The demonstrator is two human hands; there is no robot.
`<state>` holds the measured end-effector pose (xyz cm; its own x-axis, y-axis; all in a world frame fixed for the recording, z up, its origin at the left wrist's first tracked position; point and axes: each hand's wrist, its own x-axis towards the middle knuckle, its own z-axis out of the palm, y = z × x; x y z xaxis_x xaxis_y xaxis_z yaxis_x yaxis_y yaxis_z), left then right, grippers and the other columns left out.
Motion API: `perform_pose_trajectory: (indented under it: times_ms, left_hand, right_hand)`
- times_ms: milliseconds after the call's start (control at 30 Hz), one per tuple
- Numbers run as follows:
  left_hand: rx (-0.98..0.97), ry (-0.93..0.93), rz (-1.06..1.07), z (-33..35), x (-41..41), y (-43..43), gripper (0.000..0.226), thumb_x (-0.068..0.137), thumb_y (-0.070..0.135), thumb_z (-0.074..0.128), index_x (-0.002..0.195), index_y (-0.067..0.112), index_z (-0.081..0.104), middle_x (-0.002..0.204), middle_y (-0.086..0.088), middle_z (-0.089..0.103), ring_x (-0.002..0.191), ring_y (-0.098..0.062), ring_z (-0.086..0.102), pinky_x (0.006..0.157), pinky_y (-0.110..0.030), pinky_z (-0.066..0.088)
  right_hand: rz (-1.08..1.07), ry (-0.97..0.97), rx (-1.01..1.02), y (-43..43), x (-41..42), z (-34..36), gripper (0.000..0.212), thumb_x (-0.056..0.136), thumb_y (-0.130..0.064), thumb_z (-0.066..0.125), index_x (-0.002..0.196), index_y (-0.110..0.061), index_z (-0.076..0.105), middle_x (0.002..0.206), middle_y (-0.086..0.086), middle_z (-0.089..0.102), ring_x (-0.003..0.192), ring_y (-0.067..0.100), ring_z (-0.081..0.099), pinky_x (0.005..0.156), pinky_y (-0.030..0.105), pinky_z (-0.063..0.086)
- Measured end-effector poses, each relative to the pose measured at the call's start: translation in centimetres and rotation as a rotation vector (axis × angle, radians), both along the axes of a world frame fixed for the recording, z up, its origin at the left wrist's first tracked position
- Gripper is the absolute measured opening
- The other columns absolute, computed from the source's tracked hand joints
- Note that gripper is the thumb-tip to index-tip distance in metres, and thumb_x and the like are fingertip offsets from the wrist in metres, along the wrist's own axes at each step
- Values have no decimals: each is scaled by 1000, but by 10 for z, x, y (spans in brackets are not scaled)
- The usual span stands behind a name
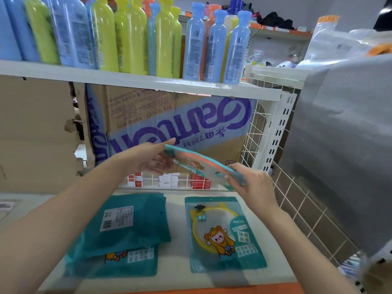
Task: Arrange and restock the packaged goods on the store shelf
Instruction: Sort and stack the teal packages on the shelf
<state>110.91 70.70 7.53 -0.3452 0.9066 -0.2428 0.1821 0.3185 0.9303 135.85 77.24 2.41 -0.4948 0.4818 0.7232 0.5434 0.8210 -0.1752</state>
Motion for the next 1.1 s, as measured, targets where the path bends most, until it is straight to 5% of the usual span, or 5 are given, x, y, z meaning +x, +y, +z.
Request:
perform_pose_trajectory:
  times_ms: [300, 567, 733, 867, 1100]
  left_hand:
    - [414, 515, -468, 23, -11, -19, 64, 56, 76, 63, 103, 33, 60, 102, 14, 65, 91, -2, 63, 78, -17, 52]
    - [355, 964, -578, 12, 12, -6, 17, 83, 25, 67, 98, 17, 65, 94, 1, 68, 81, -13, 64, 72, -32, 54]
    - [384, 864, -523, -3, -7, -11, 15, 82, 21, 68, 81, 32, 58, 75, 11, 63, 67, 0, 57, 59, -16, 45]
    - [417, 696, -397, -11, -32, -19, 10, 82, 18, 67, 91, 18, 63, 85, -4, 65, 78, -17, 63, 72, -36, 55]
    - [474, 340, -345, -20, -32, -23, 46, 66, 44, 71, 95, 9, 63, 88, -12, 66, 78, -24, 65, 69, -27, 54]
  right_hand:
    - [110, -243, -414, 14, 8, 47, 5, 84, -23, 67, 83, -19, 64, 79, -1, 66, 76, 17, 60, 72, 40, 52]
    - [183, -248, -464, 7, -3, 66, 11, 82, -22, 68, 91, -16, 67, 88, -2, 69, 82, 16, 65, 79, 44, 53]
    - [7, 68, -439, 8, 19, 42, 51, 76, -27, 73, 120, -35, 48, 106, -21, 56, 95, 1, 56, 85, 30, 49]
    - [-154, 160, -655, 9, 42, 4, 78, 73, -31, 74, 140, -25, 34, 116, -13, 51, 101, 9, 54, 86, 35, 49]
    - [88, 325, -1056, -12, 27, -40, 44, 75, -15, 73, 116, -15, 56, 99, -2, 70, 93, 16, 66, 76, 25, 54]
